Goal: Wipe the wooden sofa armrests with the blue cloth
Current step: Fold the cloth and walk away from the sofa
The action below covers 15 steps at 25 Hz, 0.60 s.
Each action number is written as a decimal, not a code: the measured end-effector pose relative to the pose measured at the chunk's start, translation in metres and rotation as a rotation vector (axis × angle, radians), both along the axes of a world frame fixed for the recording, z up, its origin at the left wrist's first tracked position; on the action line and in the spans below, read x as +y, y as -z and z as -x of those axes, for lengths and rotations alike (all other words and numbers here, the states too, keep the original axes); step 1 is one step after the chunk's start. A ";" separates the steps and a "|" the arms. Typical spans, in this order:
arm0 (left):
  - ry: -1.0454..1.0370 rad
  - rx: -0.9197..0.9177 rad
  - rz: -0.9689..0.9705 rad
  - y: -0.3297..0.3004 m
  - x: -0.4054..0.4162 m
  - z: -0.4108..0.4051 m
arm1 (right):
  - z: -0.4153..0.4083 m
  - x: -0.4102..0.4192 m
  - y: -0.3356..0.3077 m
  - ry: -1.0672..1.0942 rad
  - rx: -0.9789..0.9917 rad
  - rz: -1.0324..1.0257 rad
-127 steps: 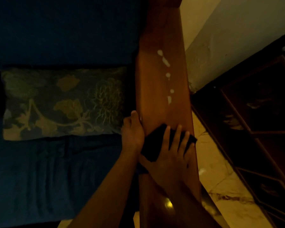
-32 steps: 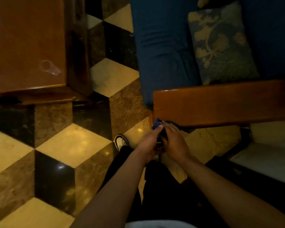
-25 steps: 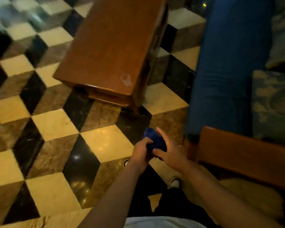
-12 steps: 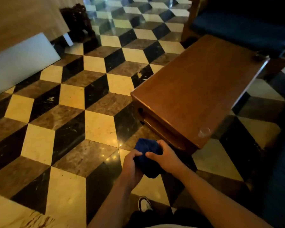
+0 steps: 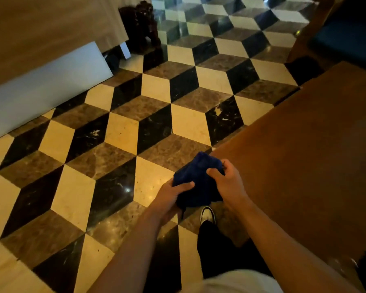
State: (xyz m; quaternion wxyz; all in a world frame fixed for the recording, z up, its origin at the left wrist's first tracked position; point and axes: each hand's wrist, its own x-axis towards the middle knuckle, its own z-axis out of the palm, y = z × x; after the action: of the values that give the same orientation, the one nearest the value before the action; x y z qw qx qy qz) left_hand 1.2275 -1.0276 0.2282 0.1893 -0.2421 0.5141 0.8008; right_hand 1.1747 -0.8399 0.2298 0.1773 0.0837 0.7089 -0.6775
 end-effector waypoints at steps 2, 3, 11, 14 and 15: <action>-0.029 -0.024 0.136 -0.003 -0.022 0.064 | 0.070 -0.019 -0.002 -0.035 -0.035 0.065; -0.049 -0.021 0.191 -0.008 -0.033 0.096 | 0.102 -0.030 -0.005 -0.055 -0.043 0.092; -0.114 0.084 0.331 -0.024 -0.108 0.322 | 0.323 -0.104 -0.019 -0.146 -0.062 0.016; 0.052 0.134 0.332 -0.003 -0.144 0.430 | 0.417 -0.130 -0.007 -0.066 -0.154 -0.028; 0.099 0.141 0.323 0.004 -0.150 0.464 | 0.442 -0.133 -0.005 -0.036 -0.169 -0.020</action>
State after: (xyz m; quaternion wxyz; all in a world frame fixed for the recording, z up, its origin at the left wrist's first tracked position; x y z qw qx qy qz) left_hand 0.7631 -1.1778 0.2246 0.1508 -0.1870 0.6593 0.7125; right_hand 0.7322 -0.9727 0.2345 0.2478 0.1294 0.6994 -0.6577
